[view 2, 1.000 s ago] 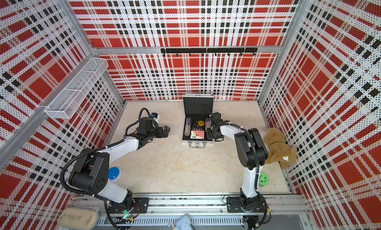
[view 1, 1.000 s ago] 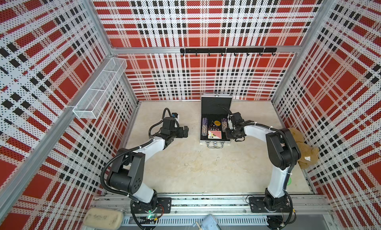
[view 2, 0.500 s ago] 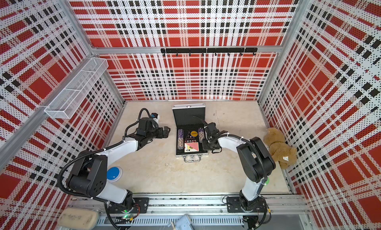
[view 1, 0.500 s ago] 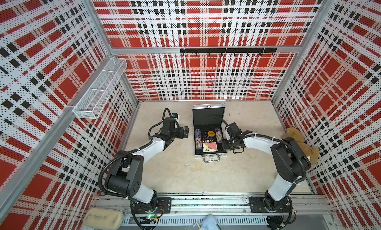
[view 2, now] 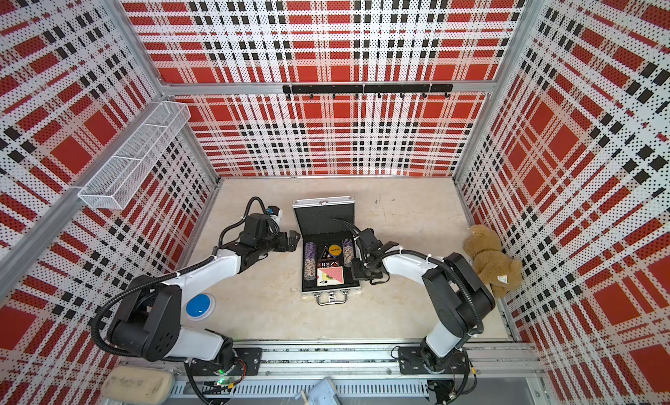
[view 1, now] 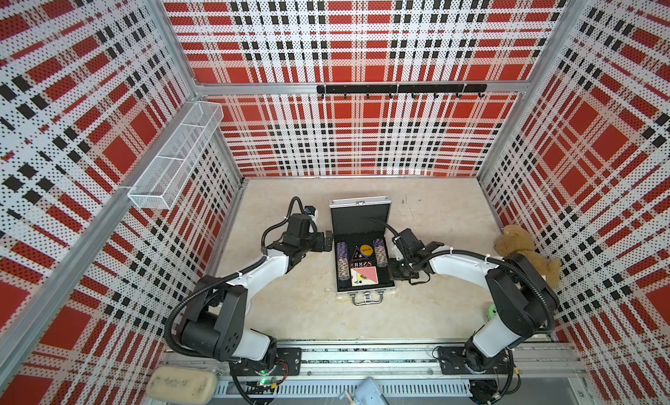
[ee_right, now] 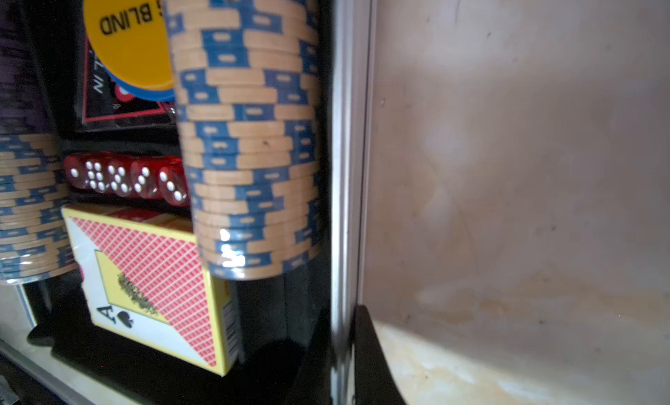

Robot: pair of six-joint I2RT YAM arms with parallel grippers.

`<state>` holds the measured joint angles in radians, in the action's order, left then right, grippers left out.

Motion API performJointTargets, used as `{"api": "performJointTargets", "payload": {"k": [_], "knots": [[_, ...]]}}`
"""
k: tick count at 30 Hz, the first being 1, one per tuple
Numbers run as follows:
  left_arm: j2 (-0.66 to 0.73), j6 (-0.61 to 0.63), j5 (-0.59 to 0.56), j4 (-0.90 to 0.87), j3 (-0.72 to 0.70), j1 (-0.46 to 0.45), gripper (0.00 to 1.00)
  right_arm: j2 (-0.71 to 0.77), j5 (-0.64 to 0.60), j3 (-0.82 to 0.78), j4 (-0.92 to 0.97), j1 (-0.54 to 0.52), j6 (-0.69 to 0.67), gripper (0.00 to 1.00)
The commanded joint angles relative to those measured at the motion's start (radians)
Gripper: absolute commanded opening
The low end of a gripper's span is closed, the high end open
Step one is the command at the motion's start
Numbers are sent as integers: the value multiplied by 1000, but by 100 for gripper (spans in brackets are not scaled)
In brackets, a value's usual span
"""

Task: Close the poker set cases
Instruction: Move the poker set case to the center of the board.

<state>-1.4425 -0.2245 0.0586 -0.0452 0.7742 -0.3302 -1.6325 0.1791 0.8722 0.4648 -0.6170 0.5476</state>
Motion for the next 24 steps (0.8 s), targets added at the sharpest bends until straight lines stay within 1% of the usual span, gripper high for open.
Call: {"api": "performJointTargets", "payload": {"k": [1,8,10,12,14,18,24], "knots": [[36,-9,-26,-29,-7,-3,99,-13,115,-45,129,-22,23,14],[84,-11,-45,-63,-33,-9,99,-7,166,-36,132,-25,9,21],[97,-13,-52,-75,-38,-10,99,3,142,-28,156,-23,-2,23],[114,-13,-58,-95,-42,-13,100,28,105,-15,193,-10,-21,27],[130,-17,-64,-111,-47,-15,99,61,102,-1,211,24,-36,33],[155,-34,-66,-138,-56,-18,99,115,121,48,250,93,-78,42],[174,-67,-46,-204,-43,-17,99,178,142,186,307,197,-95,49]]}}
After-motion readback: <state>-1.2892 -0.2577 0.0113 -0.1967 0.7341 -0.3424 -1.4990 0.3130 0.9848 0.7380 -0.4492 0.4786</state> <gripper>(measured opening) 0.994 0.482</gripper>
